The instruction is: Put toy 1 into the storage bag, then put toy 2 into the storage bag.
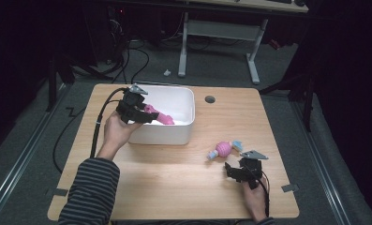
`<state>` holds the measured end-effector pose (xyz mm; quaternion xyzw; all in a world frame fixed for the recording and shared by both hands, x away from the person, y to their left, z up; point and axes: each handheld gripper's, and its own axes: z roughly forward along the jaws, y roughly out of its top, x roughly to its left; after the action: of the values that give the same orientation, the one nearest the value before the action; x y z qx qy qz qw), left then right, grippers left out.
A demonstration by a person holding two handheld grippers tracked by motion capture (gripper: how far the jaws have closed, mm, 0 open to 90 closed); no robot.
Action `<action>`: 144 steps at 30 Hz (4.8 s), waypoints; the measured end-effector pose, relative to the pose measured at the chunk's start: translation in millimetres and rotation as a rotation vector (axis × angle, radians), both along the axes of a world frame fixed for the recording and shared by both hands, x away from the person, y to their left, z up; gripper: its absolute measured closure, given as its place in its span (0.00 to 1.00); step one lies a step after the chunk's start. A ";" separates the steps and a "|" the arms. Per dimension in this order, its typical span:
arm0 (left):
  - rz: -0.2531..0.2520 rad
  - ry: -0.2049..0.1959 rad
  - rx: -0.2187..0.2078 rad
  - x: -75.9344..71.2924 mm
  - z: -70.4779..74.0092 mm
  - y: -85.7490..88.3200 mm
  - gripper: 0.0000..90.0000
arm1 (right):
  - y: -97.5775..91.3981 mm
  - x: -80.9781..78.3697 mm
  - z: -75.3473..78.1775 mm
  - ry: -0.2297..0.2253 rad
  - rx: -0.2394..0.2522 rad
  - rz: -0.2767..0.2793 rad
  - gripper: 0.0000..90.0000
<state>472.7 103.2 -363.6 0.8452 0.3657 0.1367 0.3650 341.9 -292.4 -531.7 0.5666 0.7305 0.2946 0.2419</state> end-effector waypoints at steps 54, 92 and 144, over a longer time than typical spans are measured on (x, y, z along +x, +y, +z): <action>0.091 -0.034 -0.138 -81.2 -15.2 55.2 0.25 | 1.0 -2.1 0.0 0.000 0.001 -0.010 0.16; 0.159 0.030 -0.088 -108.0 -137.4 44.8 0.27 | 2.2 -2.7 0.0 0.002 0.003 -0.012 0.16; 0.263 -0.038 0.002 -104.8 -172.4 37.7 0.26 | 15.6 16.8 56.5 -0.045 0.017 0.205 0.18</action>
<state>367.8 140.9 -536.0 0.7876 0.4661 0.1998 0.3500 358.7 -276.8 -475.2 0.4842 0.7766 0.3365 0.2219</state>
